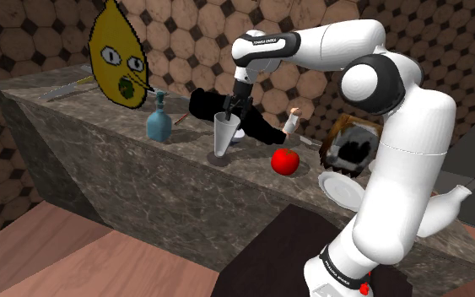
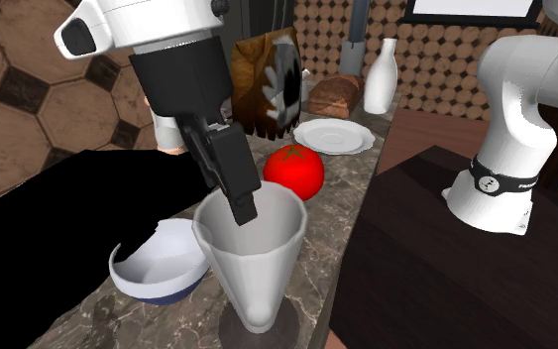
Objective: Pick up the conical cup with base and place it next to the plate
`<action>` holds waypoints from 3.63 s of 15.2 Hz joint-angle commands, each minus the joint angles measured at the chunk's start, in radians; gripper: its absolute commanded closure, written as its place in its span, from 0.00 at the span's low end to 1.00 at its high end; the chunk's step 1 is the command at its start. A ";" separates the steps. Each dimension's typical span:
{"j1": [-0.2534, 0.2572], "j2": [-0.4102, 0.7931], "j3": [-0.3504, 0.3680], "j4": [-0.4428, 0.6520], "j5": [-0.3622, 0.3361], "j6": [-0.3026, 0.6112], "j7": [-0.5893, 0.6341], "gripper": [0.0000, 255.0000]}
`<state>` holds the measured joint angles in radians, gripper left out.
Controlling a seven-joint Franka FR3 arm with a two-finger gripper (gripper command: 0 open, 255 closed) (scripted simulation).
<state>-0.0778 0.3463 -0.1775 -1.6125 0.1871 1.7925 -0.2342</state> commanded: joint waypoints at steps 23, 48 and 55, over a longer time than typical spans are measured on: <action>-0.002 -0.019 -0.002 0.078 -0.006 -0.095 0.014 1.00; -0.093 -0.522 -0.099 -0.288 -0.144 -0.237 -0.137 1.00; -0.150 -0.690 -0.153 -0.380 -0.222 -0.310 -0.224 1.00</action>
<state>-0.2204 -0.3191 -0.3235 -1.9810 -0.0234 1.4943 -0.4467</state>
